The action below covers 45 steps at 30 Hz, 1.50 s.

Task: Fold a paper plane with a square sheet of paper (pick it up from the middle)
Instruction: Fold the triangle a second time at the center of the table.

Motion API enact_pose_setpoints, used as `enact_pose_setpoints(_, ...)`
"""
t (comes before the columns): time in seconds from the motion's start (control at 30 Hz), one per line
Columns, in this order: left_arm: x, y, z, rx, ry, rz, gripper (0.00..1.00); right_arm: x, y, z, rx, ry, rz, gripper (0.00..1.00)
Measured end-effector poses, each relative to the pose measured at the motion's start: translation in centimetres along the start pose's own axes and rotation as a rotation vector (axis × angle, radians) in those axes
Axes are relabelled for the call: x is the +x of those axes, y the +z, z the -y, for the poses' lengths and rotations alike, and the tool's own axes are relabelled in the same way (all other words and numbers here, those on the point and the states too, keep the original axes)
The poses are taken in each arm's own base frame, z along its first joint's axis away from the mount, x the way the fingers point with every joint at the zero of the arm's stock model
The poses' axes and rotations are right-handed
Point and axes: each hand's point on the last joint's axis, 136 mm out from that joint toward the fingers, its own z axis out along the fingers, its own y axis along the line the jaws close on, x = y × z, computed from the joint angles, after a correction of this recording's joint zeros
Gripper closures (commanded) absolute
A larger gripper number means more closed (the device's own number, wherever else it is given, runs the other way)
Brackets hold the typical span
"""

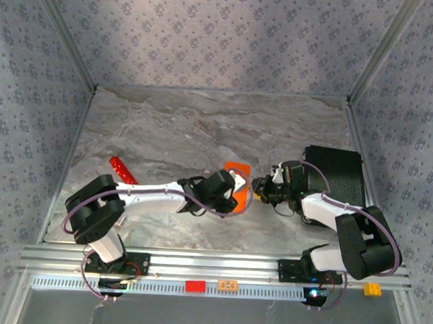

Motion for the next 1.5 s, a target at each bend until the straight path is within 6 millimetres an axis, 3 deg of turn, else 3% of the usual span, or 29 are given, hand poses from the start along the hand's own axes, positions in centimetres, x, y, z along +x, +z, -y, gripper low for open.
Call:
enact_pose_setpoints(0.13,-2.3,0.5,-3.5,0.061,-0.214,0.011,0.79,0.4,0.4,0.3,0.015,0.0,-0.014,0.75)
enact_pose_setpoints(0.27,-5.2,2.7,-6.0,0.17,-0.402,0.013,0.83,0.8,0.7,0.7,0.028,-0.001,-0.026,0.75)
enact_pose_setpoints(0.47,-6.5,6.0,-7.7,0.272,-0.556,-0.034,0.83,1.1,1.0,1.0,0.041,0.002,-0.038,0.75)
enact_pose_setpoints(0.7,-7.6,7.2,-8.8,0.306,-0.612,-0.044,0.83,1.3,1.3,1.2,0.046,0.001,-0.044,0.73)
enact_pose_setpoints(0.9,-6.2,8.5,-10.0,0.285,-0.651,-0.075,0.84,1.4,1.6,1.7,0.059,0.01,-0.054,0.71)
enact_pose_setpoints(1.5,-6.2,8.4,-10.4,0.312,-0.676,-0.017,0.85,2.0,2.3,1.9,0.054,0.015,-0.087,0.64)
